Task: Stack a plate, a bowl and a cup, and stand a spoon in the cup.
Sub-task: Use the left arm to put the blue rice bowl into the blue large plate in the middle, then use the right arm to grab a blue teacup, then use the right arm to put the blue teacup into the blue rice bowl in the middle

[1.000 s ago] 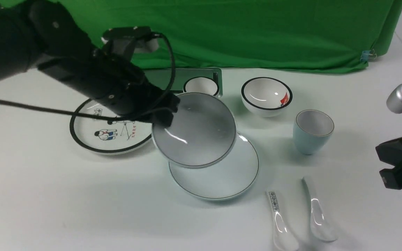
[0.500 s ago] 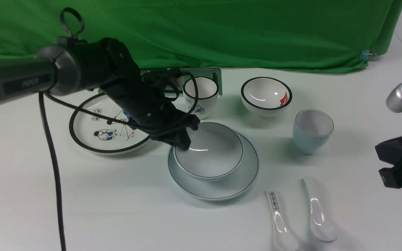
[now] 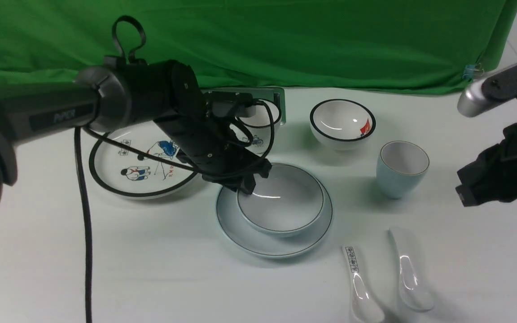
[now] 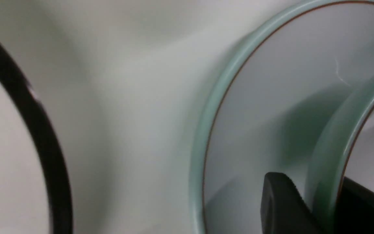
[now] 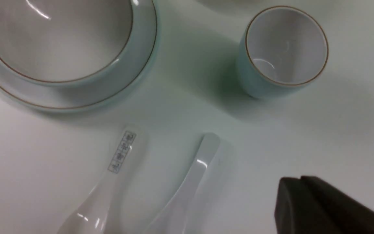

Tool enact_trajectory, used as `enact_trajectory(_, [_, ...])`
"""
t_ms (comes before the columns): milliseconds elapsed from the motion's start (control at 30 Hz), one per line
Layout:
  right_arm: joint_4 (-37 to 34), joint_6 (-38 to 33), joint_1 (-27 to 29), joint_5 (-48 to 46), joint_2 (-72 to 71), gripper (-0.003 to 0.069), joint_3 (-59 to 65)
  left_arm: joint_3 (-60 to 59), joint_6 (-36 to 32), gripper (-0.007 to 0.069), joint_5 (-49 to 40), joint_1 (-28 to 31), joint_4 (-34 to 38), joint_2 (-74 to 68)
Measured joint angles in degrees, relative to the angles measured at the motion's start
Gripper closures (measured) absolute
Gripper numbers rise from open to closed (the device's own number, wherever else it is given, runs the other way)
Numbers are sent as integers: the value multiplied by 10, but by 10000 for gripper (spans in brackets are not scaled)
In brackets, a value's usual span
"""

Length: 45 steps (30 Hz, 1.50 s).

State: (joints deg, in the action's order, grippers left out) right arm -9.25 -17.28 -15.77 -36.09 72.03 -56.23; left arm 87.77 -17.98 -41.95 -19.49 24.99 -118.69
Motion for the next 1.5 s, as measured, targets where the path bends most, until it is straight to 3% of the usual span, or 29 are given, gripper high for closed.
enact_trajectory(33, [1, 3, 0, 0, 20, 555, -19, 0, 14, 435, -1, 1, -17, 2])
enact_trajectory(133, [1, 7, 0, 0, 46, 471, -43, 0, 20, 358, -13, 1, -34, 9])
enact_trajectory(167, [4, 8, 0, 0, 65, 379, -62, 0, 22, 300, -25, 1, -47, 23])
enact_trajectory(267, [24, 26, 0, 0, 119, 220, -109, 0, 28, 209, -53, 1, -87, 76])
enact_trajectory(400, [87, 79, 0, -1, 182, 174, -158, 0, 49, 181, -82, 1, -141, 156])
enact_trajectory(533, [126, 118, 6, -3, 259, 183, -212, -18, 75, 215, -86, 1, -178, 245])
enact_trajectory(833, [135, 143, 24, -13, 393, 221, -275, -156, 86, 407, -77, 1, -181, 358])
enact_trajectory(933, [134, 142, 24, -25, 408, 347, -275, -194, 86, 451, -66, 1, -181, 365])
enact_trajectory(967, [134, 141, 24, -26, 408, 347, -275, -198, 87, 454, -64, 1, -181, 366])
enact_trajectory(1000, [134, 136, 24, -32, 409, 459, -276, -213, 88, 470, -59, 1, -181, 366])
enact_trajectory(1033, [134, 134, 24, -33, 409, 489, -277, -216, 89, 473, -57, 1, -181, 366])
enact_trajectory(1067, [129, 131, 25, -40, 403, 573, -284, -225, 89, 484, -51, 1, -180, 366])
enact_trajectory(1233, [116, 107, 20, -89, 372, 576, -315, -229, 89, 487, -35, 1, -180, 368])
enact_trajectory(1500, [-50, -17, -66, -180, 338, 576, -398, -229, 89, 487, -13, 1, -188, 368])
